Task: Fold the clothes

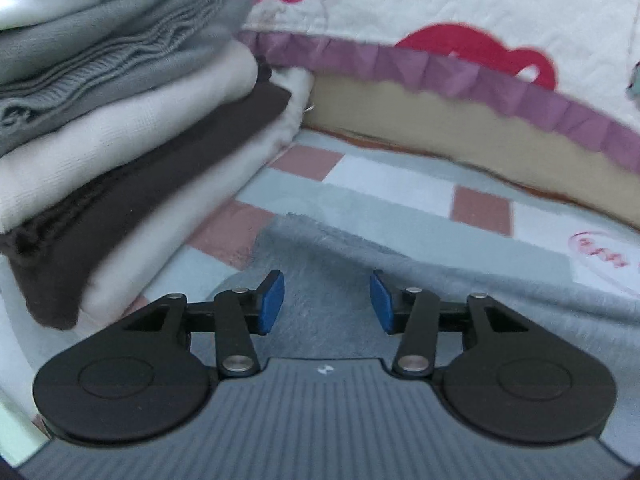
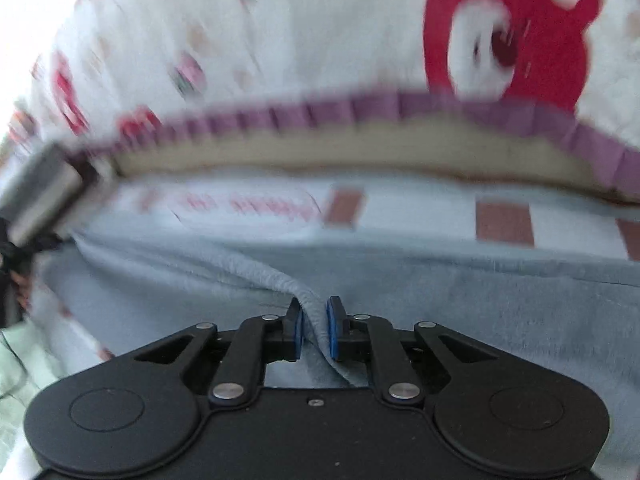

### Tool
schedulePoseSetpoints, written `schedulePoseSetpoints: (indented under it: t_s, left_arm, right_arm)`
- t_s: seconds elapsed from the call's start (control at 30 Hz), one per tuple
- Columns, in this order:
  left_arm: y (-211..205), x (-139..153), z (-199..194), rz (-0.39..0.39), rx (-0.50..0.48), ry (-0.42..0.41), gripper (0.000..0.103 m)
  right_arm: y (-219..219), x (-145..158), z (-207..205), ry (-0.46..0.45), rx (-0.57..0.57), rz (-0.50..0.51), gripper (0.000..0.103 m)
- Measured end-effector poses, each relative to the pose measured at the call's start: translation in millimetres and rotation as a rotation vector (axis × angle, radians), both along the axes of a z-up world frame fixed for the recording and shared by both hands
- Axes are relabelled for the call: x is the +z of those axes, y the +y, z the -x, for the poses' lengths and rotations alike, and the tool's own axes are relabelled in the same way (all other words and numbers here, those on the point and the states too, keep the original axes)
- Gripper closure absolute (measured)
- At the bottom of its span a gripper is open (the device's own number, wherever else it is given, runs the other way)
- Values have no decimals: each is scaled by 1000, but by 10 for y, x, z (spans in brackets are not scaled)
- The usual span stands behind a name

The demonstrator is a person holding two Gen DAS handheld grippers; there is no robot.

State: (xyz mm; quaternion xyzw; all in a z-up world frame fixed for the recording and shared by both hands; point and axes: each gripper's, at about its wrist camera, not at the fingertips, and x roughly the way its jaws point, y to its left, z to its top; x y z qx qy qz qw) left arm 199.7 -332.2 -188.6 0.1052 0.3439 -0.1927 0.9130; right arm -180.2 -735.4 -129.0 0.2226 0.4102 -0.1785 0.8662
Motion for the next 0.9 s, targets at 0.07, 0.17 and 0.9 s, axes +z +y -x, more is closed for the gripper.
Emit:
schedulePoseSetpoints:
  t_s: [0.07,0.17,0.9]
  left_arm:
    - [-95,-64,-108,-47,21,15,56]
    - [-147,-139,-241,-84,35,51,53]
    - [-244,66,356,-135,-134,-73,51]
  right_arm:
    - [-186,-145,-186,76,-18,-45,82]
    - [-188,-257,-374,114,-54,34,70]
    - [380,-65,1881,-342,-944,85,41]
